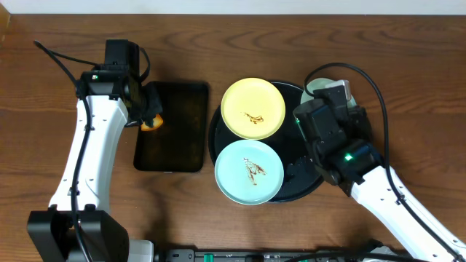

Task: Clean dirty plates on tray and stack at the side
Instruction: 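Lift the cleaned blue plate with the right gripper and place it right of the tray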

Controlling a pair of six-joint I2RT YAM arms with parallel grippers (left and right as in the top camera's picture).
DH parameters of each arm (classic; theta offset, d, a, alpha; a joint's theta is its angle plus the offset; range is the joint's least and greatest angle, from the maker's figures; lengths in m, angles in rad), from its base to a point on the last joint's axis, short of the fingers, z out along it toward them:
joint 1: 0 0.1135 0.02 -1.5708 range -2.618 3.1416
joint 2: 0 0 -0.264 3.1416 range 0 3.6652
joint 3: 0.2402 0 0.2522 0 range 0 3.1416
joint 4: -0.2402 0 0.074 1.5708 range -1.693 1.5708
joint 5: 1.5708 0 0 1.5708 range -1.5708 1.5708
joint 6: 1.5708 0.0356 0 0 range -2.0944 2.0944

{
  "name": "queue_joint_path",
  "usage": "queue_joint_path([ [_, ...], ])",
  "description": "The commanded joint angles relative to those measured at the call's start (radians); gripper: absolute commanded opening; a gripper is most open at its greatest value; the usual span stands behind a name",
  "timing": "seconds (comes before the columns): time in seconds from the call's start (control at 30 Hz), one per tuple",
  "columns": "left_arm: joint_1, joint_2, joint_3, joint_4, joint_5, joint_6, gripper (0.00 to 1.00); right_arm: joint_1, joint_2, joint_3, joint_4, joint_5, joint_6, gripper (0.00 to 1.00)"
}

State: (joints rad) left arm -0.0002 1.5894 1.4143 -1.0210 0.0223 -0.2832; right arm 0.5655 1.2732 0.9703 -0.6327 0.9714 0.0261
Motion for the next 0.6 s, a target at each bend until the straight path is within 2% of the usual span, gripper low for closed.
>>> queue_joint_path([
  [0.0, 0.005, -0.009, 0.005, 0.001, -0.011, 0.016, 0.08, 0.005, 0.0, 0.024, -0.004, 0.053, -0.013, 0.01],
  [0.07, 0.005, -0.009, 0.005, 0.001, -0.011, 0.016, 0.08, 0.003, 0.0, 0.024, 0.011, 0.011, -0.003, 0.01],
  [0.13, 0.005, -0.009, 0.005, 0.001, -0.011, 0.016, 0.08, 0.009, 0.001, 0.024, 0.006, -0.046, -0.079, 0.01],
  [0.2, 0.005, -0.009, 0.005, 0.001, -0.011, 0.016, 0.08, 0.0, 0.003, 0.024, -0.008, 0.005, -0.023, 0.01],
  [0.3, 0.005, -0.009, 0.005, 0.001, -0.011, 0.016, 0.08, -0.028, 0.002, 0.024, -0.01, -0.024, 0.061, 0.01],
  [0.57, 0.005, -0.009, 0.005, 0.0, -0.008, 0.016, 0.08, -0.219, 0.002, 0.025, -0.019, -0.259, 0.217, 0.01],
])
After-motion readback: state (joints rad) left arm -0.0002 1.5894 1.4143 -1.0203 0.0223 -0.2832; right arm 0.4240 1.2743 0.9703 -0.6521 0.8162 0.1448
